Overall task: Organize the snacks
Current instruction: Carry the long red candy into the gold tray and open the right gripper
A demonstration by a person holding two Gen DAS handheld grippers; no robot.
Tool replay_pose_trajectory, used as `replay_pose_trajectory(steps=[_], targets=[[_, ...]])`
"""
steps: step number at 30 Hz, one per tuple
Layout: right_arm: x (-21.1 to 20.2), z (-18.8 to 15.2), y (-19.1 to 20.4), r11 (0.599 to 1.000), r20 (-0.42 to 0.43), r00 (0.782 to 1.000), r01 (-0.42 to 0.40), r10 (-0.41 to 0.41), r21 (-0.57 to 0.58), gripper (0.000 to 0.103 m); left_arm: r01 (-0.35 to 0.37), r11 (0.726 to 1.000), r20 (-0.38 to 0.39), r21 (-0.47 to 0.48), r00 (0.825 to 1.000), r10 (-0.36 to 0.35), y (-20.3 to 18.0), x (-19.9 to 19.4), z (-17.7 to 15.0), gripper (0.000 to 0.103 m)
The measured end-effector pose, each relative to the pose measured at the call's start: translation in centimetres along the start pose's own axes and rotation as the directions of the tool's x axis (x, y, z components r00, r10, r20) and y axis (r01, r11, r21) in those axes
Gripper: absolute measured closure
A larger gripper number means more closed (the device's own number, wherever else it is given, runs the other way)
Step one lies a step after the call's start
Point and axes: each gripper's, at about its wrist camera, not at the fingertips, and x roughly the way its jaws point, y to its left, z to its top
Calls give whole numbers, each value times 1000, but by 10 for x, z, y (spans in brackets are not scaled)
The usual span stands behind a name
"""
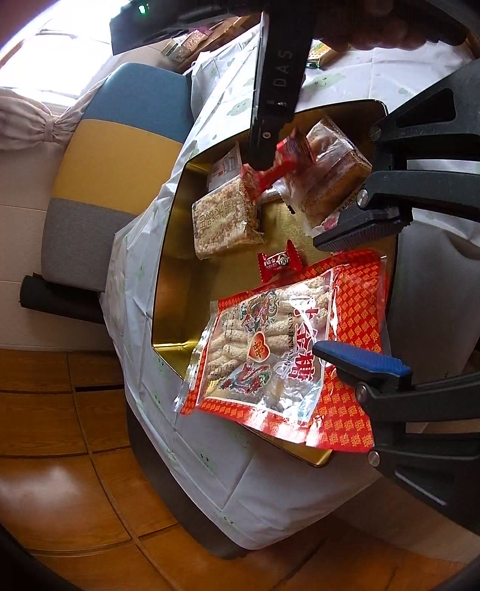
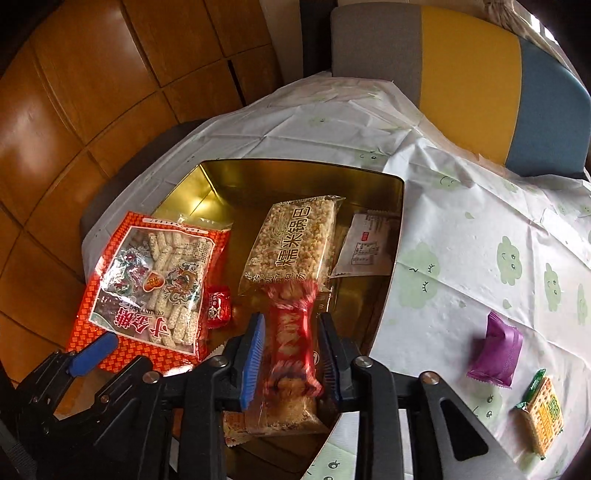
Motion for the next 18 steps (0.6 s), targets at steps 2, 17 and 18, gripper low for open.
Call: replay_pose_trajectory(steps=[2,17,18], targets=[[1,-2,0,1000,-12,1000,-4,4,-6,62,-2,1000,5,4,1000,2,-1,-1,1,52],[-49,-27,-15,1000,104,994,19,-17,-13,61,1,999,14,39,1000,-1,-13,-7,3,52],[-52,-29,-17,999,105,994,28,-26,-20,61,2,999,18,43,1000,-2,-14,-8,2,52]])
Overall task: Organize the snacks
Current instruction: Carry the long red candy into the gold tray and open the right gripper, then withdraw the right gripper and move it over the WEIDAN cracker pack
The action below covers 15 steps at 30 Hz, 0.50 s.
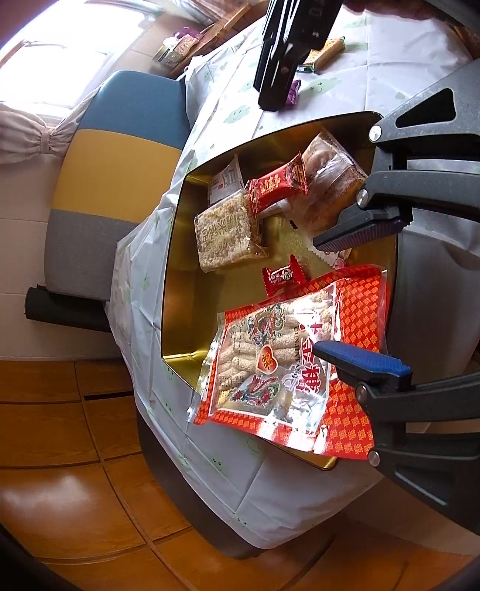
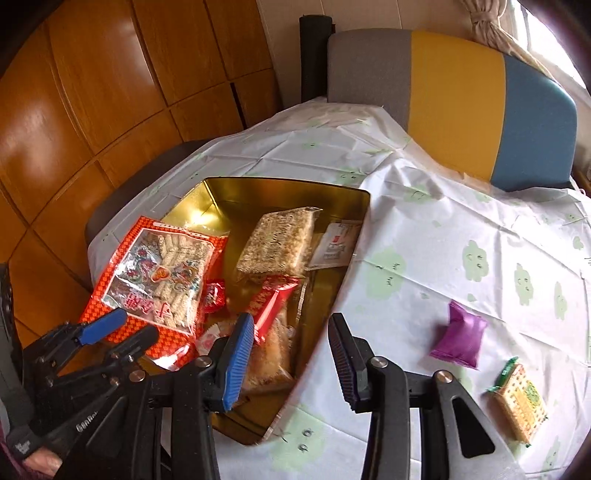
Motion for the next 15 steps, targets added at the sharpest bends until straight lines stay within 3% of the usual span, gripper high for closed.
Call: replay_pose_trajectory(steps=[8,15], targets=[[-34,-14,-56,997,-3,997,76,-76,18,60,12,999,14,42,1000,-13,-12,-7,3,52],[-56,-31,-149,962,-58,969,246,-241,115,60,39,995,12,88,999,-40,-30,-8,4,52]])
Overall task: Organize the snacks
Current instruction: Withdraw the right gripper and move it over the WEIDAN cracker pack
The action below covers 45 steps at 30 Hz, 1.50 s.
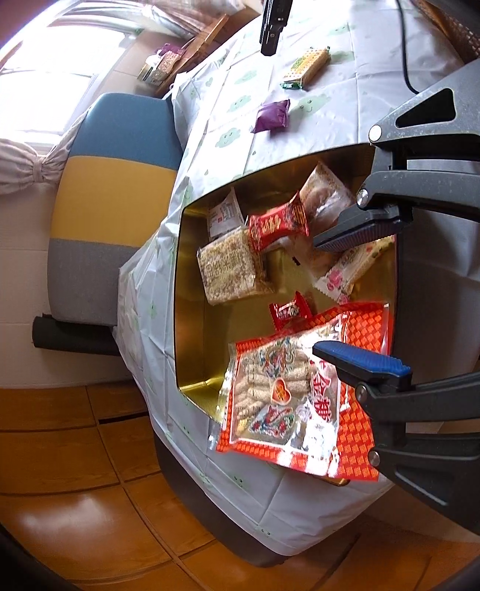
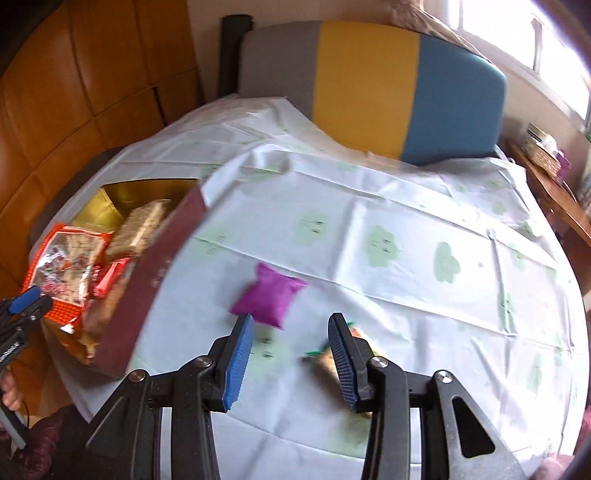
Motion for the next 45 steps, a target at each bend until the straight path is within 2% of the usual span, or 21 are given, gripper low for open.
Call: replay_pose_trajectory(steps=[4,6,8,12,17,21,27,29,30,36,40,45], targets=[[16,-10,-56,990,-45,996,78,-73,121,60,13,999,-1,37,1000,-13,-13,-1,1,52],[22,-17,-86,967,-56,996,74,-63,245,60,17,999,-7,47,1000,-16,-18,1,0,52],[26,-21,-108,934,-101,990,123,-94,336,60,18,998,-16,53,1000,-17,-22,3,-1,52],[27,-25,-130,892,-119,991,102,-55,441,60,17,998,-39,53,999,-15,-25,7,-4,52],[31,-25,-119,911,-143,988,114,-61,397,60,2,999,-54,46,999,0,-25,9,-8,52],[30,-24,-109,931,-131,988,127,-87,343,60,-16,999,-55,48,998,18,-24,8,-10,52],[30,-23,-113,927,-136,984,152,-111,342,59,-18,999,-68,34,998,20,-20,7,-12,48],[29,-24,-115,923,-135,984,158,-117,350,45,-17,999,-70,34,997,19,-19,6,-12,48],[29,-24,-116,923,-134,984,158,-118,351,42,-17,999,-70,33,997,19,-18,6,-12,48],[30,-25,-116,923,-141,982,165,-123,349,42,-17,1000,-75,9,997,17,-9,5,-14,48],[33,-24,-110,936,-140,988,103,-58,336,41,-8,1000,-78,-10,997,7,-3,6,-15,48],[39,-22,-86,969,-144,989,45,-9,244,36,3,999,-83,-45,997,-7,8,6,-17,47]])
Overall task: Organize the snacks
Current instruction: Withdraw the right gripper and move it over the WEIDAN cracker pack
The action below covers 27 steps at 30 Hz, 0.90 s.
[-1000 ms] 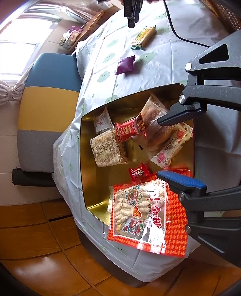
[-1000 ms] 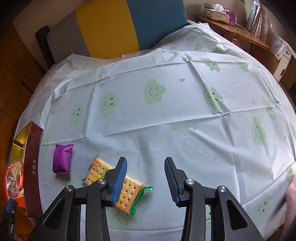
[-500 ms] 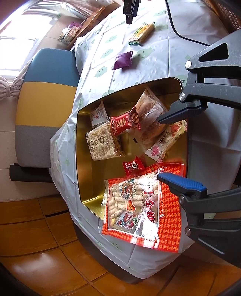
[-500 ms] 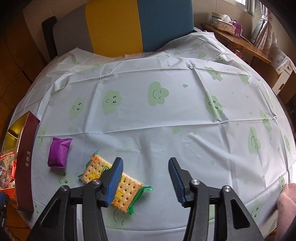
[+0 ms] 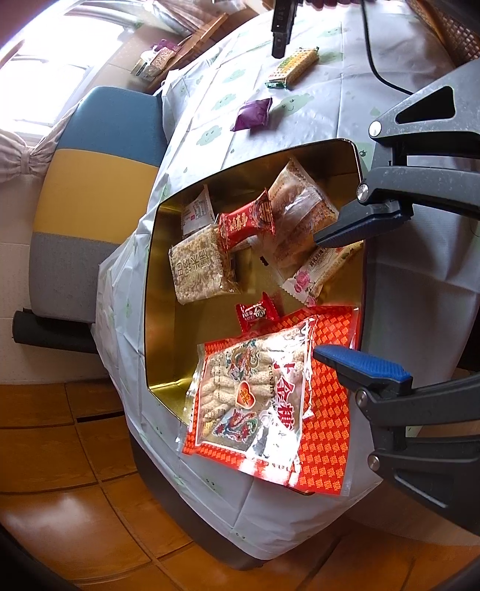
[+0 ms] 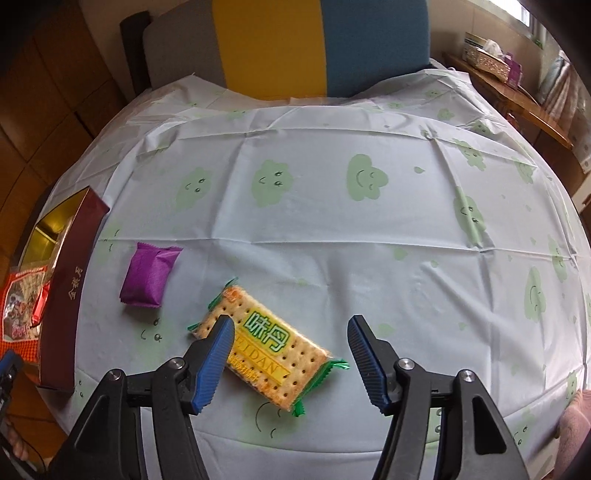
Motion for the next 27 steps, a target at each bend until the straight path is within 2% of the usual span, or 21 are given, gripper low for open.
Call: replay_pose_trajectory(steps=[8,11,16,19,22,24,25,27], targets=[[1,-5,11,998,-54,997,-50,48,-42,30,11,999,17,-31,1000,-11,18,-2,1,47],[0,-4,24,989,-98,994,-63,50,-132,25,25,999,17,-27,1000,-24,18,-1,0,47],[15,-10,62,917,-160,984,7,-77,-400,23,42,999,27,-1,999,-42,11,-5,-1,47],[29,-6,73,875,-160,976,51,-145,-481,23,42,999,30,7,999,-42,10,-7,0,47],[39,1,70,871,-170,973,56,-159,-489,23,41,999,32,4,999,-41,11,-7,1,47],[45,5,62,881,-190,968,57,-164,-470,30,38,999,33,4,999,-38,11,-8,2,47],[47,4,58,888,-204,966,47,-156,-457,44,38,999,33,4,999,-38,11,-8,2,47],[42,3,52,899,-185,971,58,-152,-434,48,42,999,33,5,999,-42,10,-7,3,47]])
